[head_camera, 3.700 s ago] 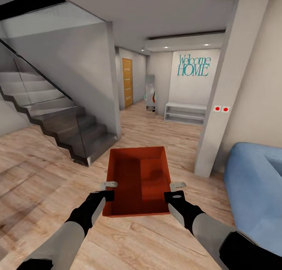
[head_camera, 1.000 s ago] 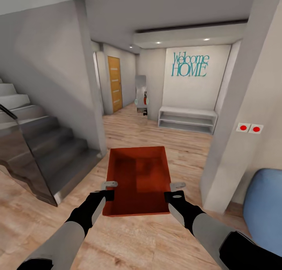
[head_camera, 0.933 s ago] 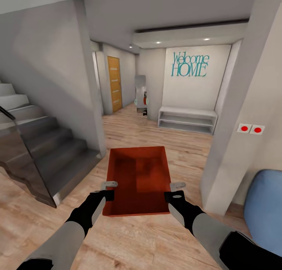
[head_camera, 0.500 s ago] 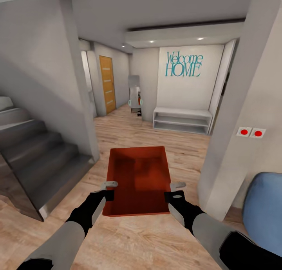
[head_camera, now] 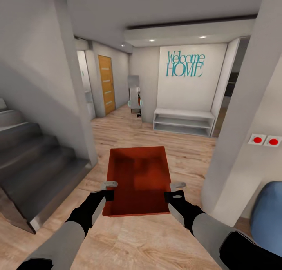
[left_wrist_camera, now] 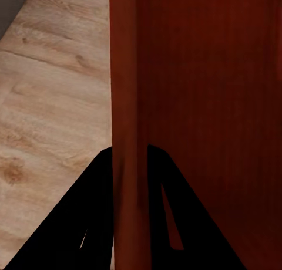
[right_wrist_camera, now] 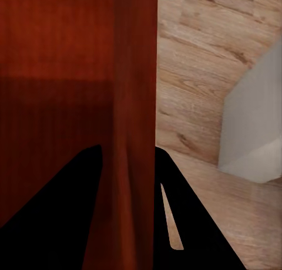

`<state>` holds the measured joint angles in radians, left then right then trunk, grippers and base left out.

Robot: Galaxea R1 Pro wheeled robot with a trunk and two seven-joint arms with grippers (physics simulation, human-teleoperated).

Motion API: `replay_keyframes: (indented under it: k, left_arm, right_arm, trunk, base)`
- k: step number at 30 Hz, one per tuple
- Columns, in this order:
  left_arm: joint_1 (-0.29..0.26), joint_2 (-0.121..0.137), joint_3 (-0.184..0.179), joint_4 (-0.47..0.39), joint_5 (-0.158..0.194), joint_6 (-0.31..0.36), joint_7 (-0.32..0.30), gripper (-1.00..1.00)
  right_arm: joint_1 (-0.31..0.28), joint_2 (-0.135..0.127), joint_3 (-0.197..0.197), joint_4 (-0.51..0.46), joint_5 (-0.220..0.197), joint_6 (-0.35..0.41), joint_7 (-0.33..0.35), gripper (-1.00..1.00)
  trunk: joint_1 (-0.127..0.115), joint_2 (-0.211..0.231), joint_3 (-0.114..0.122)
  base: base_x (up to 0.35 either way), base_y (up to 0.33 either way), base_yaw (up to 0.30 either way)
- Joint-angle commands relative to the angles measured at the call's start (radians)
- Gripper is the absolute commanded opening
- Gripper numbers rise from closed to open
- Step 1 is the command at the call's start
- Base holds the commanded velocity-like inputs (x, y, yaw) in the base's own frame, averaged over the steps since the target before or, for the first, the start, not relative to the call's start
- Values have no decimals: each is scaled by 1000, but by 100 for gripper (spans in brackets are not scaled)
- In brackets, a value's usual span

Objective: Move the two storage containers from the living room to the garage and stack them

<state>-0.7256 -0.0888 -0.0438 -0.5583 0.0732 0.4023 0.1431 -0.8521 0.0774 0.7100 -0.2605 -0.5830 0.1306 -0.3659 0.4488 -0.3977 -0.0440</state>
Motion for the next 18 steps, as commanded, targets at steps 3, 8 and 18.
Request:
replay_keyframes:
  k: [3, 8, 18]
  left_arm:
    - [0, 1, -2, 34, -9, 7, 13, -100]
    - [0, 1, -2, 34, -9, 7, 13, -100]
    - [0, 1, -2, 34, -9, 7, 13, -100]
  right_arm:
    - [-2, -1, -32, -3, 26, -45, -67, -100]
    - [-2, -1, -32, -3, 26, -46, -67, -100]
    - [-2, -1, -32, -3, 26, -46, -67, -100]
  trunk:
    - [1, -2, -2]
    - [1, -2, -2]
    - [1, -2, -2]
  base:
    - [322, 0, 0]
    - [322, 0, 0]
    - [322, 0, 0]
